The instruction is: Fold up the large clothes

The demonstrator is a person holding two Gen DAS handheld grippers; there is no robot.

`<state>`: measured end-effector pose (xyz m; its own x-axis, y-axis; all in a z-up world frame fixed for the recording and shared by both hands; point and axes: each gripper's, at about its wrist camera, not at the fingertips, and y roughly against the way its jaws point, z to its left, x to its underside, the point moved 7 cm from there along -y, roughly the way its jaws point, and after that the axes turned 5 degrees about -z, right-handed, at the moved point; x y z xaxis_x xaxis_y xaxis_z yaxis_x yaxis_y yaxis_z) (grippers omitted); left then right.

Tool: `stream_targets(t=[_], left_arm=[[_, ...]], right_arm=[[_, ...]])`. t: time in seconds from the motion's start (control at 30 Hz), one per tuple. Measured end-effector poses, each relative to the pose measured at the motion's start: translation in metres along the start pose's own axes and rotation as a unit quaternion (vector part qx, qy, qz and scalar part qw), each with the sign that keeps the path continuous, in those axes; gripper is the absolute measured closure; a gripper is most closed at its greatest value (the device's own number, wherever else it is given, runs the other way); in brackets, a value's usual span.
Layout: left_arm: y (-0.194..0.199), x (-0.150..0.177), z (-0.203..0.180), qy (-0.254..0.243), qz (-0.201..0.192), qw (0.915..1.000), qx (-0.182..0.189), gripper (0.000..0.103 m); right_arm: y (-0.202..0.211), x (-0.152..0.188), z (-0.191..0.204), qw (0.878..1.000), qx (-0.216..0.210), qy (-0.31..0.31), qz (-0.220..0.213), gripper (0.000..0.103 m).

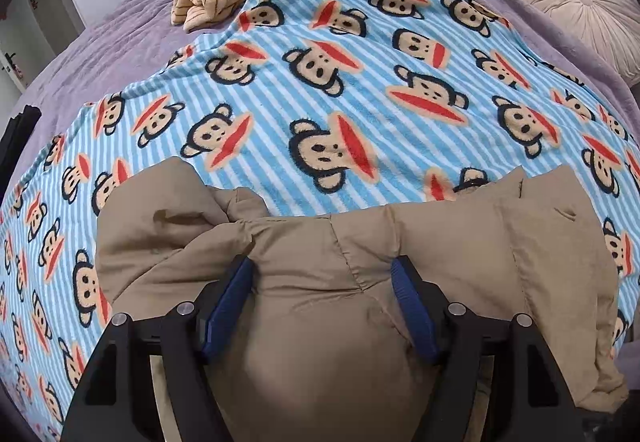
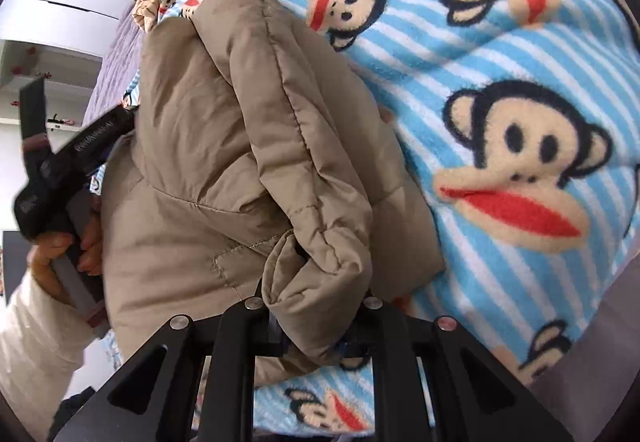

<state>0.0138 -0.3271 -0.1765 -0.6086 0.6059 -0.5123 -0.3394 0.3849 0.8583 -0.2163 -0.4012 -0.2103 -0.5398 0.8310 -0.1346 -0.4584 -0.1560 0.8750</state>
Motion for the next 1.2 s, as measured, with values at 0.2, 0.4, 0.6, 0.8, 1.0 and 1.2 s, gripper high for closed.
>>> stream_targets(t=[0.2,0.4,0.6,0.8,1.0,1.2], left_arm=[[-0.002,0.0,-0.002,-0.007,0.004,0.9999,-0.014,0.03],[0.023,-0.004,0.005,0.003,0.026,0.9993,-0.028,0.03],[0.089,0.033,0.032,0.055,0.028,0.998,-0.012,0.03],[0.119,0.115,0.037,0.127,0.075,0.9891,-0.003,0.03],[0.125,0.146,0.033,0.18,0.092,0.9794,-0.008,0.03],[0.136,0.145,0.042,0.174,0.093,0.9803,-0.011,0.03]], right_arm=[[0.075,-0.01,0.031,0.993,0.018,0.093,-0.07,0.079],[0.056,-0.021,0.069,0.985,0.0,0.171,-0.032,0.079],[0.012,-0.001,0.053,0.978,0.032,0.202,0.051,0.08],[-0.002,-0.008,0.054,0.973,0.021,0.218,0.078,0.08],[-0.021,-0.011,0.049,0.966,0.033,0.23,0.113,0.082],[-0.013,-0.016,0.058,0.968,0.03,0.224,0.11,0.076]])
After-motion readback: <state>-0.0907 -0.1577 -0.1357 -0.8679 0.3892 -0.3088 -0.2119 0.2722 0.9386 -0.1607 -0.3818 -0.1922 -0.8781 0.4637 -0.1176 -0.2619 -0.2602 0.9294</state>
